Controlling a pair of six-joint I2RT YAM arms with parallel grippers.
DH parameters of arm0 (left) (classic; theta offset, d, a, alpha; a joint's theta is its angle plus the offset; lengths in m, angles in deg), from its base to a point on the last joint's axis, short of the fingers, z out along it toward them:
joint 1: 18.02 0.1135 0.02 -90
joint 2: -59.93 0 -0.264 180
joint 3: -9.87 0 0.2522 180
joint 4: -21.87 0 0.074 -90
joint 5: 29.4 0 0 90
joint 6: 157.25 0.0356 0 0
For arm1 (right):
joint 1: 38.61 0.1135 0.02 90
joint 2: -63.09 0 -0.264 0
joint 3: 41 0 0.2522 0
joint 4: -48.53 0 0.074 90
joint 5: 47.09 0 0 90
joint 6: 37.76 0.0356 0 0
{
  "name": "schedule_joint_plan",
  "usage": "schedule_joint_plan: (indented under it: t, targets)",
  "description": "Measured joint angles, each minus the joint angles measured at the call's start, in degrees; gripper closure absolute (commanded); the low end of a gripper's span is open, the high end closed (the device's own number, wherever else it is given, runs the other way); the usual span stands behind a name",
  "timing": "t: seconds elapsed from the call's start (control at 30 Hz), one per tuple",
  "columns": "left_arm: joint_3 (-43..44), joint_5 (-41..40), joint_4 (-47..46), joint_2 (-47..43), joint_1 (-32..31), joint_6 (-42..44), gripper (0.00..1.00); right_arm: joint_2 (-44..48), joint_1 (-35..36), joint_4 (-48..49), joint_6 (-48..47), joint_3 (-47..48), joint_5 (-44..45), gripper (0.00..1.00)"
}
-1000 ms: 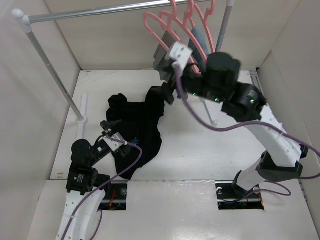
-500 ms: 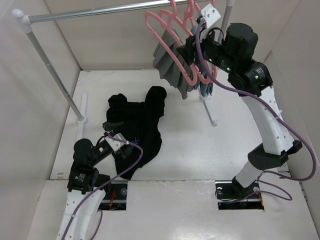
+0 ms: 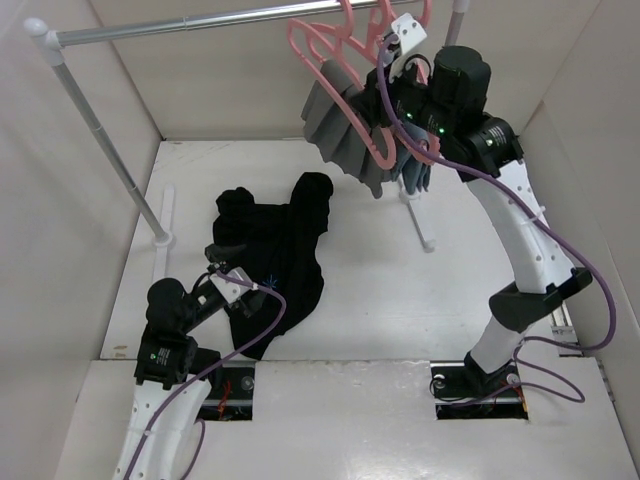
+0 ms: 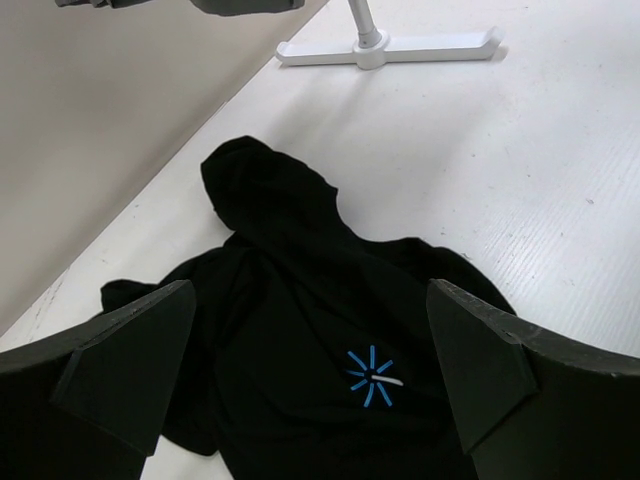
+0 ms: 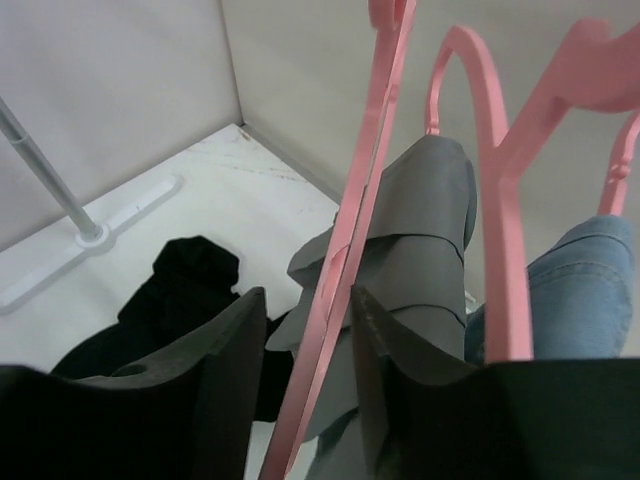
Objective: Place the t-shirt on the hanger
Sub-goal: Grab a hanger with the right arm
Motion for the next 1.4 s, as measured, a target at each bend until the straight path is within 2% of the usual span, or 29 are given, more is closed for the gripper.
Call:
schedule_joint_plan:
  t: [0.07, 0.1, 0.17, 0.2, 0.47, 0.53, 0.67, 0.87, 1.03, 1.17, 1.2, 1.3, 1.4]
  targets:
    - [0.0, -0.2, 0.0, 0.0, 0.0, 0.0, 0.00, -1.2, 0.0, 0.0, 0.4, -0.2, -0.4, 0.66]
    - [0.0, -0.2, 0.0, 0.0, 0.0, 0.0, 0.00, -1.7, 0.0, 0.0, 0.5, -0.4, -0.6, 0.78]
    - [0.0, -0.3, 0.0, 0.0, 0.0, 0.0, 0.00, -2.6, 0.0, 0.1, 1.0, -0.7, -0.5, 0.95]
    - [0.0, -0.3, 0.0, 0.0, 0.0, 0.0, 0.00, -2.9, 0.0, 0.6, 1.3, -0.9, -0.7, 1.00]
    - [-0.7, -1.2, -0.9, 0.2, 0.0, 0.0, 0.00, -1.1, 0.9, 3.3, 1.9, -4.3, 0.6, 1.00]
    - [-0.9, -1.8, -2.3, 1.1, 0.0, -0.5, 0.07, 0.1, 1.4, 3.9, 1.9, -5.8, 0.7, 1.00]
    - [0.0, -2.4, -5.0, 8.6, 0.0, -1.2, 0.15, 1.6, 4.4, 5.0, 1.4, -6.5, 1.6, 1.00]
    - [5.8, -3.6, -5.0, 24.3, 0.0, -0.8, 0.15, 2.8, 9.3, 6.7, -0.3, -6.3, 1.3, 1.00]
    - [6.4, -3.8, -6.3, 25.8, 0.0, 0.5, 0.15, 4.5, 9.5, 9.1, -1.4, -7.3, 2.1, 1.00]
    - [6.6, -2.6, -6.9, 26.2, 0.0, 1.9, 0.49, 6.9, 9.9, 10.4, -2.1, -11.5, 2.9, 1.00]
    - [7.0, -2.2, -6.8, 26.7, 0.0, 2.4, 0.52, 8.2, 10.3, 10.6, -2.3, -13.9, 3.2, 1.00]
    - [10.5, -1.0, -4.8, 31.5, -0.2, 4.4, 0.44, 12.8, 11.7, 11.1, -2.6, -23.1, 5.0, 1.00]
    - [16.7, -1.9, -2.2, 40.0, -2.1, 7.5, 0.28, 17.1, 12.9, 10.3, -2.6, -32.5, 7.6, 1.00]
